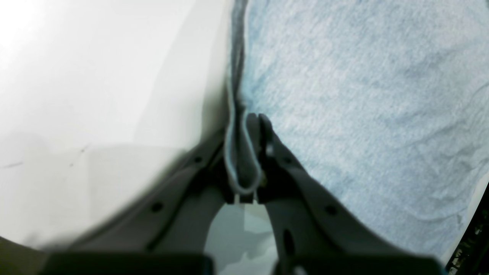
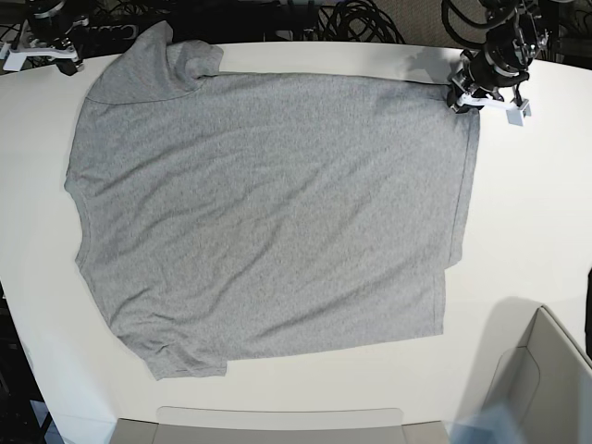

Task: Fold the T-shirt properly
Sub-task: 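Pull the shirt with both grippers toward the robot to straighten it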

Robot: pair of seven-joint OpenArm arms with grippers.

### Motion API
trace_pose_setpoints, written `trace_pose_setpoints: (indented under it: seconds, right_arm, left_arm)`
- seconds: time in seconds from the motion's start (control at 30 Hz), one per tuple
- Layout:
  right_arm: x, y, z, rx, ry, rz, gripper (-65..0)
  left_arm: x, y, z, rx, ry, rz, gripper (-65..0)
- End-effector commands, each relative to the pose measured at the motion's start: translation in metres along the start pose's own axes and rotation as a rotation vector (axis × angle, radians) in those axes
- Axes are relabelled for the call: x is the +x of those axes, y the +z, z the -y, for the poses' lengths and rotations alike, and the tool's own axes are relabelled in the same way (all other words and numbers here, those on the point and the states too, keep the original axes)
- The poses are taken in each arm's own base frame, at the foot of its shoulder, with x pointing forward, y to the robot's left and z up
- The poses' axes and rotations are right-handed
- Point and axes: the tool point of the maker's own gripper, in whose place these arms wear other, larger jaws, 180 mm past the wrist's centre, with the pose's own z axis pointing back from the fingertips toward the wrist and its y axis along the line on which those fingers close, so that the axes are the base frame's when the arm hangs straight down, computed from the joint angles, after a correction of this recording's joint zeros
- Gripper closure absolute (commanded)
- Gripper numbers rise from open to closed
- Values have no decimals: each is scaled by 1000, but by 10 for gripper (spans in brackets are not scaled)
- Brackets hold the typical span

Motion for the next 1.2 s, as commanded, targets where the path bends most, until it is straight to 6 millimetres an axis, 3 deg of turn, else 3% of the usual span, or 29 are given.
trace_pose_setpoints:
  seconds: [0.0, 0.2, 0.73, 0.97, 1.17]
  right_arm:
    - [5, 6, 2, -9, 16, 20, -19]
    - [-4, 12, 2, -14, -6, 17, -122]
    - [3, 5, -4, 4, 26, -15, -143]
    - [-1, -2, 7, -21, 33, -53, -248]
    - [-1, -20, 20, -38, -6, -72, -269]
  left_arm:
    - [6, 3, 2, -6, -18, 15, 0]
    - [7, 3, 2, -2, -23, 17, 0]
    - [7, 3, 1, 0, -25, 15, 0]
    - [6, 3, 1, 0, -25, 11, 0]
    - [-3, 3, 1, 0, -25, -38, 0]
